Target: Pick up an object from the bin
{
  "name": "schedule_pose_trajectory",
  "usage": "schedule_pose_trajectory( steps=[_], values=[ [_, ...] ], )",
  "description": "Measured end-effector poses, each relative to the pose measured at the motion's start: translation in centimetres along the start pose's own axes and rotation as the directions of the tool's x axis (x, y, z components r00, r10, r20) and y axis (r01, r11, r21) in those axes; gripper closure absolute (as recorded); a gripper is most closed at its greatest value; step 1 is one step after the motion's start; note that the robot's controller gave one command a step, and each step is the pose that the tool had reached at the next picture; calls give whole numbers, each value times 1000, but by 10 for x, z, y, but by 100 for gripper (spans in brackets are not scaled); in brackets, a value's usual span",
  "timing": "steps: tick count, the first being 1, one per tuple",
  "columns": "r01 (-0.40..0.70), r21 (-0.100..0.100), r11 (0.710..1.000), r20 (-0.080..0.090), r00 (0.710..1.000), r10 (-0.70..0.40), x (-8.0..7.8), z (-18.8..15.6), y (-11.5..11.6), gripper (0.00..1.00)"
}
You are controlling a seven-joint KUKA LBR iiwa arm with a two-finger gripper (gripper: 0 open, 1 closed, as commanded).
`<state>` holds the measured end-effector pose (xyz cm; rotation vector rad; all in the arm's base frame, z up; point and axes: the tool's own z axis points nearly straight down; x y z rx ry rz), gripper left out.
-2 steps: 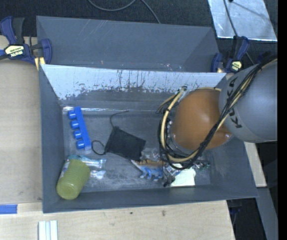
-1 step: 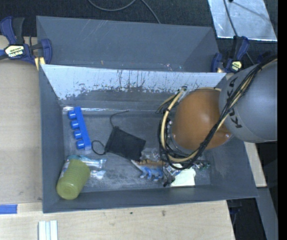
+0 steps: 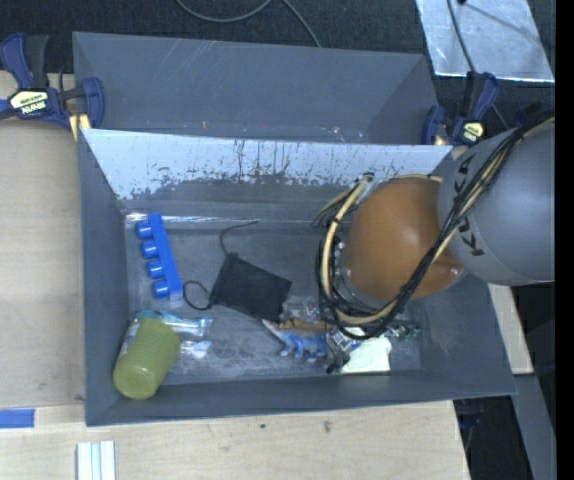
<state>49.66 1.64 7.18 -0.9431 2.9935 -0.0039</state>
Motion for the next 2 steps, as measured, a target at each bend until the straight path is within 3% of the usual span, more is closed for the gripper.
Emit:
schedule_pose_trajectory(
  steps=[2],
  values=[
    [0, 0, 1000, 0, 1000, 0, 0, 0, 0, 100]
  ],
)
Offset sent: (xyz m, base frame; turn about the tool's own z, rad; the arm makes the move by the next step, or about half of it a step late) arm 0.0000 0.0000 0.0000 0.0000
